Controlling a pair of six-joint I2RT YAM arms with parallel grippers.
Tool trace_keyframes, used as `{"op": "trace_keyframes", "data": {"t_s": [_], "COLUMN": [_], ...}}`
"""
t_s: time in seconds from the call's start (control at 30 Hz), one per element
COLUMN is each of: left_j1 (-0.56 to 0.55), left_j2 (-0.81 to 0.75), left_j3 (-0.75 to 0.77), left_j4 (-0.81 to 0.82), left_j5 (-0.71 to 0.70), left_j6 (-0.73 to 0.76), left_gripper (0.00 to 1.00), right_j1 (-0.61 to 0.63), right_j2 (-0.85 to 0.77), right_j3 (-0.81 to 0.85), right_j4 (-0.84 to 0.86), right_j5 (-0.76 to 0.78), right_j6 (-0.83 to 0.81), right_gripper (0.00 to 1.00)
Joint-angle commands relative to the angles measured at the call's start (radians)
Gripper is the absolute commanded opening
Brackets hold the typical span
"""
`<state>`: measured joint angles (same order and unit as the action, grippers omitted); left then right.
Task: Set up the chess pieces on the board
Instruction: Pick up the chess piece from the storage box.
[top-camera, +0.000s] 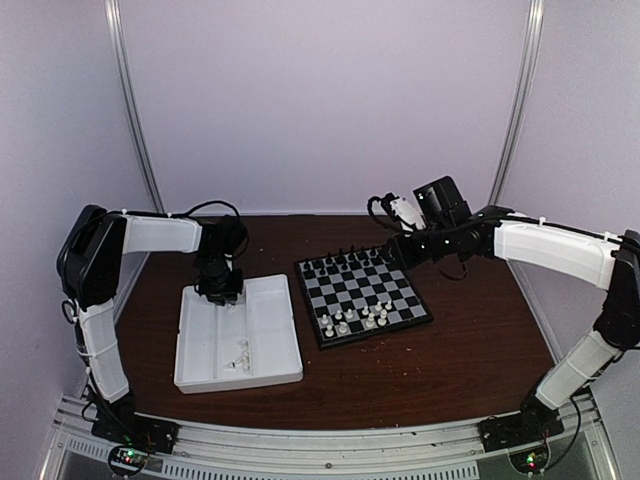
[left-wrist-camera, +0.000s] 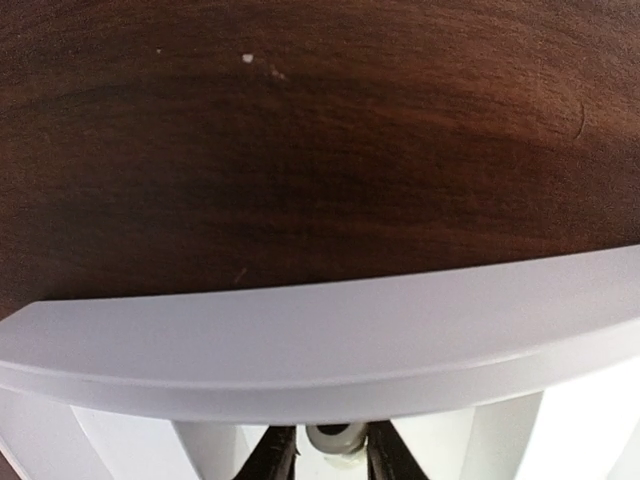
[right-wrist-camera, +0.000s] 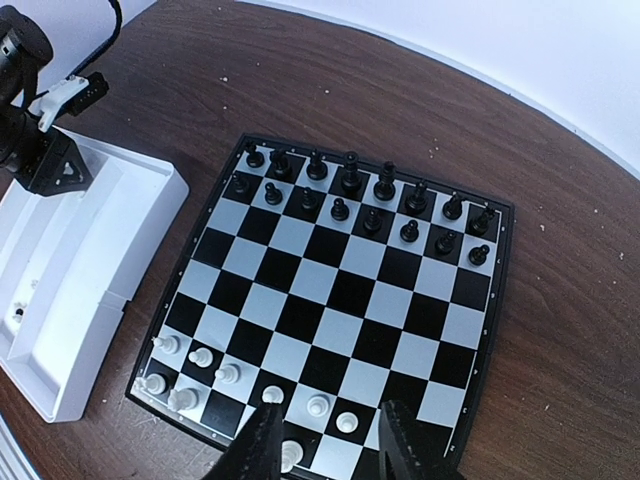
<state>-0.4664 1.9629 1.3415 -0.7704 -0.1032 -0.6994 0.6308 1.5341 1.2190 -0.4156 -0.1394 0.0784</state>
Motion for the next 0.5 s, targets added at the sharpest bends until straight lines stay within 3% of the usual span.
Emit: {"op": "trace_keyframes", "data": {"t_s": [0.0, 0.2, 0.47], "left_j1": [0.006, 0.006, 0.006], "left_j2": [-0.029, -0.010, -0.045], "left_j3": [-0.007, -0.045, -0.036], "left_j4": [0.013, 0.075, 0.049], "left_j5": [0.046, 0.130, 0.052], "left_j6": [0.023, 0.009, 0.017], "left_gripper": [0.29, 0.30, 0.13], "right_j1": [0.000, -0.002, 0.000], "right_j2": [0.026, 0.045, 0.034], "right_j3": [0.059, 0.106, 0.131], "right_j4": [0.000, -0.016, -0.029], "right_j5": [-0.030, -0.043, -0.044], "right_j6": [0.009, 0.003, 0.006], "right_gripper": [0.35, 0.35, 0.35]}}
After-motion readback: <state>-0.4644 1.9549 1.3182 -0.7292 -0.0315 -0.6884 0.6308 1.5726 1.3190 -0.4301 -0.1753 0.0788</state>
